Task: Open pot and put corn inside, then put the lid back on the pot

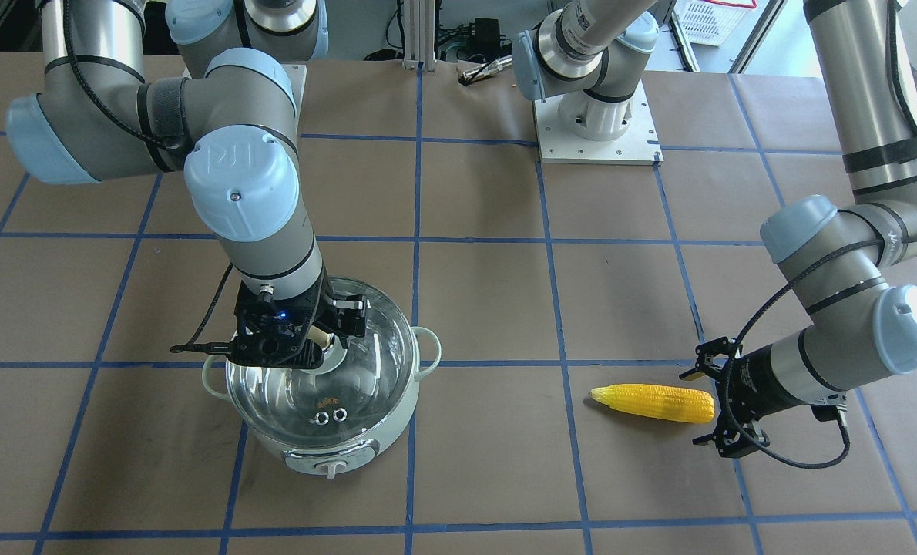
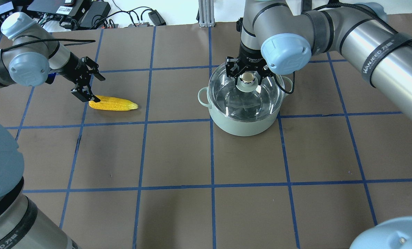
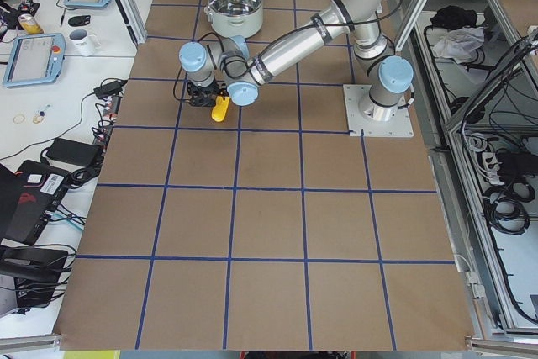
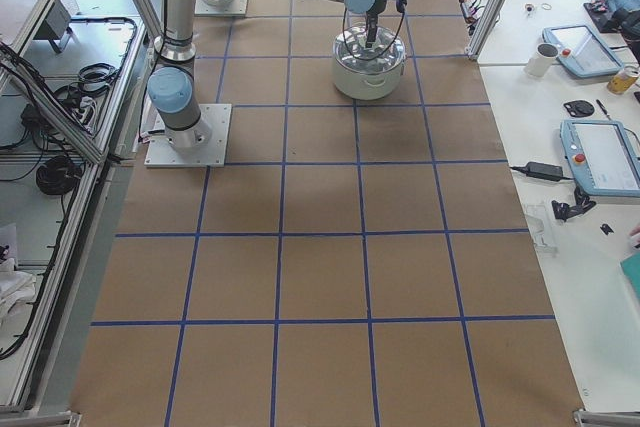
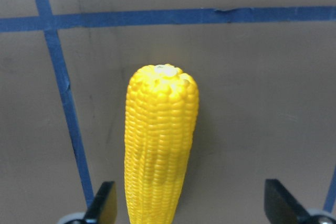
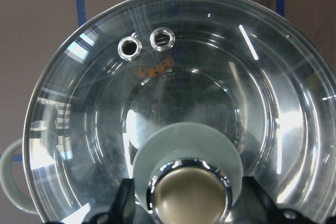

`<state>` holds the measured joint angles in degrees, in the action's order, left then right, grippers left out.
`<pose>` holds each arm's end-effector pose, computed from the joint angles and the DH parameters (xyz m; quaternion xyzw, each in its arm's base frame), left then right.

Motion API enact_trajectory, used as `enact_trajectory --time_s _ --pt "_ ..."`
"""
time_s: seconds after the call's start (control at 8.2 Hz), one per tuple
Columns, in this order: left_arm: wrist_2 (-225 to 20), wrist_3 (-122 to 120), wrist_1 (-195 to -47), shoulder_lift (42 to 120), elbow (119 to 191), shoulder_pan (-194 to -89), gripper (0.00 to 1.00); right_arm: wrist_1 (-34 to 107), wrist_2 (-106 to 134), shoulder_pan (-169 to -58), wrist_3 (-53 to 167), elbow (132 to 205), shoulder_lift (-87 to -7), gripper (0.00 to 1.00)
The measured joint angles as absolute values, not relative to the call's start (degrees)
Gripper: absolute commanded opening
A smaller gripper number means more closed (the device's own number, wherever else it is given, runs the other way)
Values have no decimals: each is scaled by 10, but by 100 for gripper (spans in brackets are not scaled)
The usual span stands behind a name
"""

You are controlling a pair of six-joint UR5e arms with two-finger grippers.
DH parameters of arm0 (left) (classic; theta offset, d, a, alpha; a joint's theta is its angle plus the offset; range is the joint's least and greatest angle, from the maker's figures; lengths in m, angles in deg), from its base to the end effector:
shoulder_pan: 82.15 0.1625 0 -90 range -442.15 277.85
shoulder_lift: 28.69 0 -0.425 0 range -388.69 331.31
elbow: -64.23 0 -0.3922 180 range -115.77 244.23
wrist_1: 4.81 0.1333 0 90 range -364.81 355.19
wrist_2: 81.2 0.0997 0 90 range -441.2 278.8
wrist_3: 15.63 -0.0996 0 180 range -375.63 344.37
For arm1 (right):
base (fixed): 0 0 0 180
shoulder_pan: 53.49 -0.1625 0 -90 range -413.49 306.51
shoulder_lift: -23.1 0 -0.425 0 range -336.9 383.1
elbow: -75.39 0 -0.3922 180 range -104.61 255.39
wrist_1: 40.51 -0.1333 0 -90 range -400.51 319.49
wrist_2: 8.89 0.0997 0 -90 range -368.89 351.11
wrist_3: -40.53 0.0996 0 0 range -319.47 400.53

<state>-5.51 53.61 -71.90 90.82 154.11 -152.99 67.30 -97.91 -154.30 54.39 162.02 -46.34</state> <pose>0.0606 -0.6557 0.2327 0.6957 -0.7053 -0.1034 0.0889 0.2498 -0.5883 0.3460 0.0266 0.9996 -0.0035 0.0095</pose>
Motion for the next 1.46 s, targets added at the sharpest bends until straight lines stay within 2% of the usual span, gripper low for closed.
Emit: enact_trajectory --time_s 0.37,0.61,1.1,1.22,1.34,1.46 --pt "-45 537 -719 911 1568 -1526 100 672 -980 -1542 542 1620 -465 19" --pt "-44 536 -719 913 1570 -1526 100 671 -979 -1540 541 1619 -470 12" --pt "-44 534 -714 926 1570 -1526 100 629 -979 -1512 507 1599 -505 8" --pt "-44 532 -713 929 1570 -1526 91 610 -976 -1476 459 1597 -521 8" --pt "-44 530 -713 932 1570 -1526 56 580 -972 -1428 395 1594 -542 8" --pt "-45 528 -712 934 1569 -1526 1 545 -971 -1373 320 1590 -565 7"
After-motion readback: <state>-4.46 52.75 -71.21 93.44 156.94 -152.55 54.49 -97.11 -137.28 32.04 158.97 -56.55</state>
